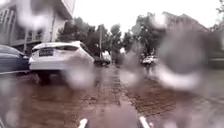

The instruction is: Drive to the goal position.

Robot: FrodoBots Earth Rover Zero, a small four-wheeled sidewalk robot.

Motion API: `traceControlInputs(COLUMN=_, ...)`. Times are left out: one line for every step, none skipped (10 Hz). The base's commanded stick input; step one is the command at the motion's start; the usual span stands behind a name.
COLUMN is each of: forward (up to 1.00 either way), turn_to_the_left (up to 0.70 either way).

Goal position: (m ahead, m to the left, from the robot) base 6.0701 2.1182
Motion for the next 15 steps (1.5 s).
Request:
traceControlInputs(forward=0.70, turn_to_the_left=0.00)
traceControlInputs(forward=0.70, turn_to_the_left=0.00)
traceControlInputs(forward=0.70, turn_to_the_left=0.00)
traceControlInputs(forward=0.70, turn_to_the_left=0.00)
traceControlInputs(forward=0.70, turn_to_the_left=0.00)
traceControlInputs(forward=0.70, turn_to_the_left=0.00)
traceControlInputs(forward=0.70, turn_to_the_left=0.00)
traceControlInputs(forward=0.70, turn_to_the_left=-0.05)
traceControlInputs(forward=0.70, turn_to_the_left=-0.11)
traceControlInputs(forward=0.70, turn_to_the_left=-0.14)
traceControlInputs(forward=0.70, turn_to_the_left=-0.02)
traceControlInputs(forward=0.70, turn_to_the_left=0.00)
traceControlInputs(forward=0.70, turn_to_the_left=0.00)
traceControlInputs(forward=0.70, turn_to_the_left=0.00)
traceControlInputs(forward=0.70, turn_to_the_left=0.00)
